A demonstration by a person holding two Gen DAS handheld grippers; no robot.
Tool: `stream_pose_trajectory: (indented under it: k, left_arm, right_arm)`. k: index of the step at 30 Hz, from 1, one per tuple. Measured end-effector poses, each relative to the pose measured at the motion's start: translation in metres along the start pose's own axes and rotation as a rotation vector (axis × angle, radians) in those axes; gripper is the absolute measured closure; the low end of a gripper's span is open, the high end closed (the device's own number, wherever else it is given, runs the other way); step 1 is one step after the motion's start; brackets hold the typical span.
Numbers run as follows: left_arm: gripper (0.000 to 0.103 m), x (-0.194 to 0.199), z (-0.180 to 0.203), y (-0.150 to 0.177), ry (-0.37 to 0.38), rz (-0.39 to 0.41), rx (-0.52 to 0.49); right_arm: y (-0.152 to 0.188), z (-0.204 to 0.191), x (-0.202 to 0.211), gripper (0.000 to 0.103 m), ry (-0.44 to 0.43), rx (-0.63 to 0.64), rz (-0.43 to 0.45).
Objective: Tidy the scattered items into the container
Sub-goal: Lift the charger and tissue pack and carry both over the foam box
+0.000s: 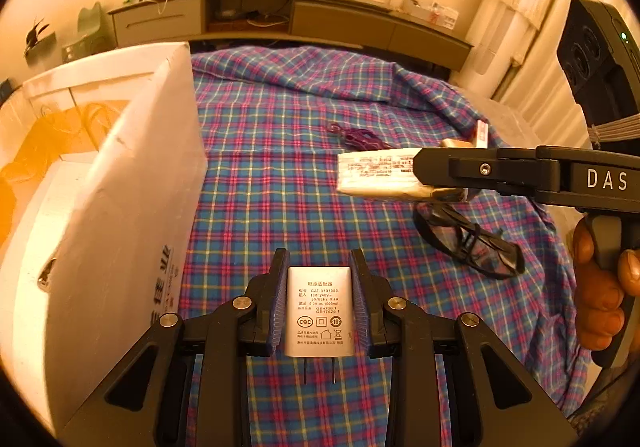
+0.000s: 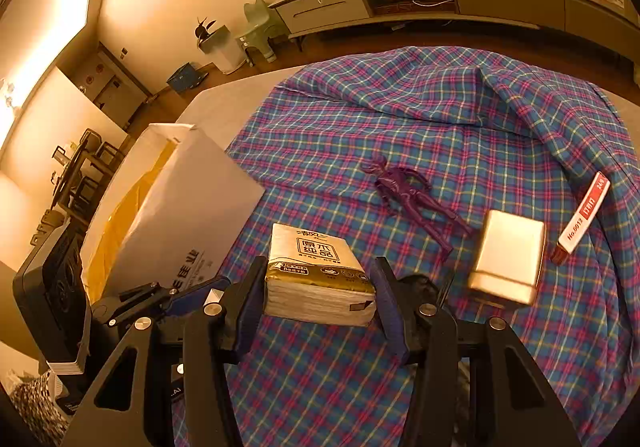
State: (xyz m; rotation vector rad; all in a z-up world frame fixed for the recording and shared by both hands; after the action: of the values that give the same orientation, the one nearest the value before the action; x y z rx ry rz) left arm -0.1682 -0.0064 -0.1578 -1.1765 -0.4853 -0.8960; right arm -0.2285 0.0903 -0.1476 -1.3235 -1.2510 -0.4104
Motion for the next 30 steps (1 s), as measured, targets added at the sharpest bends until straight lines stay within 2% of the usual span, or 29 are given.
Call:
stream_pose_trajectory:
  k: [9, 19, 24, 30]
  left_arm:
    - [0.072, 0.038, 0.011, 0.004, 0.039, 0.046, -0.019]
    - [0.072, 0.091, 0.016, -0.004, 0.069, 0.136, -0.045]
    - [0.072, 0.116, 0.015, -0.009, 0.044, 0.192, -0.068]
    - [0.072, 0.152, 0.003, -0.019, -0.039, 0.276, -0.099]
  right_arm:
    - [0.003, -0.027, 0.041, 0.05, -0.013, -0.019, 0.056]
    - [0.003, -0.055, 0.077, 0.05, -0.038, -0.05, 0.123]
    - [0.002, -0.066, 0.081, 0.05, -0.042, -0.055, 0.138]
    - [0.003, -0.081, 0.089, 0.05, -0.064, -0.06, 0.16]
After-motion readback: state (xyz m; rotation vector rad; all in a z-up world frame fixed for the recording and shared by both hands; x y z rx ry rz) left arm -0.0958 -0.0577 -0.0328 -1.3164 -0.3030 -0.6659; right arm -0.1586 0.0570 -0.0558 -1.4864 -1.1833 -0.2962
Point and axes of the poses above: each gripper's, at about its wrist camera, not at the fingertips, and x roughly against the way its jaws point, z to its right, y to its underside, the point moved 9 cm from there along -x, roughly the way its jaws point, and after that the axes turned 12 degrees about y, right-handed, at the moved point
